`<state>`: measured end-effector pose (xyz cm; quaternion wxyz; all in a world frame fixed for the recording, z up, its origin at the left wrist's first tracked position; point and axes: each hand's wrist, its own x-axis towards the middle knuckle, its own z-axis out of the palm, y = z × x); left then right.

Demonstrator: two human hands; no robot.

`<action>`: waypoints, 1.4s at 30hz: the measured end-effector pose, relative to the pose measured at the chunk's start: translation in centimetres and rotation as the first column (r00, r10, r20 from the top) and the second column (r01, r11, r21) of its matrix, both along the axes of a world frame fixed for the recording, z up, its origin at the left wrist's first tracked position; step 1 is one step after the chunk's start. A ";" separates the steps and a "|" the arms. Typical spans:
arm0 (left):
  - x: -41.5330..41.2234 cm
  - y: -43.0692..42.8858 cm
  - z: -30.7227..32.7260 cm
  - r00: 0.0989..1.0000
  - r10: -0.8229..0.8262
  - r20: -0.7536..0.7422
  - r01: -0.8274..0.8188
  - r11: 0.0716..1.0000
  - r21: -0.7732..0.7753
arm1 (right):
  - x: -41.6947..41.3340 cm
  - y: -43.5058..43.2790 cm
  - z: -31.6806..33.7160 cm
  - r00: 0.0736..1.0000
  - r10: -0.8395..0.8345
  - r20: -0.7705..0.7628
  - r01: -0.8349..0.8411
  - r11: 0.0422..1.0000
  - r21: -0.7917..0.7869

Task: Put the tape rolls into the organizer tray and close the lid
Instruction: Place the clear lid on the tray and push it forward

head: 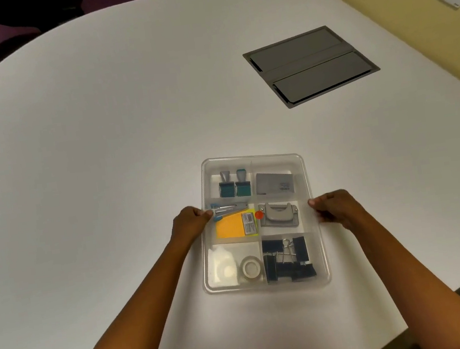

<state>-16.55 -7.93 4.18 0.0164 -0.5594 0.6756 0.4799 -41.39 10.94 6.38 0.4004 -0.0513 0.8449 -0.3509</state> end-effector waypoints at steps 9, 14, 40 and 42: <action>-6.2 -7.0 0.7 0.995 -0.087 0.045 0.093 0.986 -0.142 | -6.7 -8.8 0.2 1.000 -0.014 -0.008 0.014 0.998 -0.059; -7.5 -8.7 0.2 0.992 -0.106 0.063 0.114 0.982 -0.150 | -8.7 -10.5 -0.1 0.982 -0.007 0.190 0.001 0.999 0.032; -6.3 -4.4 -0.9 0.996 -0.081 -0.031 0.056 0.879 -0.473 | -3.4 -6.3 -1.9 0.840 0.143 -0.523 -0.177 0.984 -0.016; -4.8 -1.8 -1.5 0.989 -0.147 -0.024 0.112 0.844 -0.525 | -0.5 -4.2 -2.7 0.792 0.162 -0.588 -0.218 0.976 -0.026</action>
